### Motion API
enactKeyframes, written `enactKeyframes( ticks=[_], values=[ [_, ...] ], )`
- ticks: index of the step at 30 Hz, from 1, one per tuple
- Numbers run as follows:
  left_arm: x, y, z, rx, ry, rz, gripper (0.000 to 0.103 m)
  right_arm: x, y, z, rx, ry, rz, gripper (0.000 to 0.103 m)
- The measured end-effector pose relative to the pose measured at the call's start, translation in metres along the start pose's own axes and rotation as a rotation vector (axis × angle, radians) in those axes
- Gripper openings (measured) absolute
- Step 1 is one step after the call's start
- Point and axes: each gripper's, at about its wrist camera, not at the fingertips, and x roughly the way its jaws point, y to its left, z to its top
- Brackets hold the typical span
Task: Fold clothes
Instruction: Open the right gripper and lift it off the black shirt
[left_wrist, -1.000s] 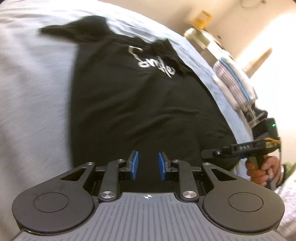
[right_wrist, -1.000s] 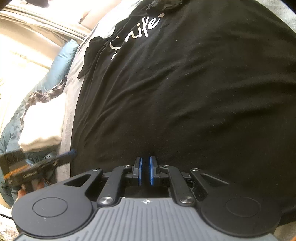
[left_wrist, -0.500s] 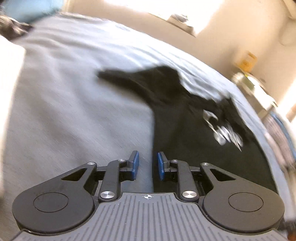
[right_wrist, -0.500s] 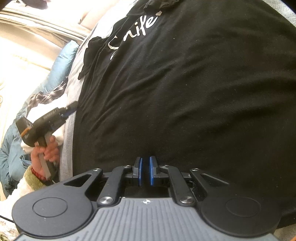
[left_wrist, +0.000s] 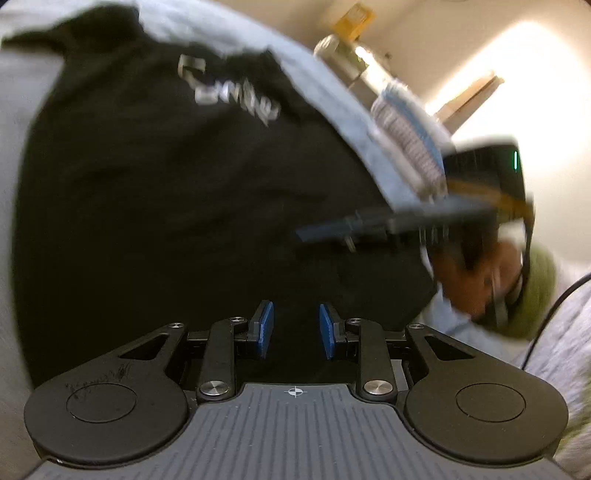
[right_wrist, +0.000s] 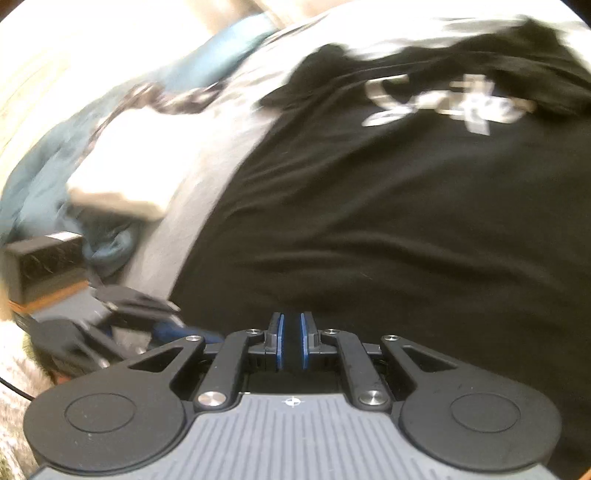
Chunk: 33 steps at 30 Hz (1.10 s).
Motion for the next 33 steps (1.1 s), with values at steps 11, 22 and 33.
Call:
enactKeyframes(
  ticks=[11,22,33],
  values=[
    [0.021,-0.016,-0.031,0.037,0.083,-0.019,0.027,0.016,-0.066,0.090,0.040,-0.140,-0.172,0.000],
    [0.022,-0.012,-0.033,0.041,0.083,-0.031,0.027,0.052,0.009,0.071,-0.303,0.122,0.068,0.000],
    [0.021,-0.011,-0.035,0.043,0.087,-0.044,0.027,0.077,0.008,0.130,-0.239,0.016,0.049,0.002]
  ],
)
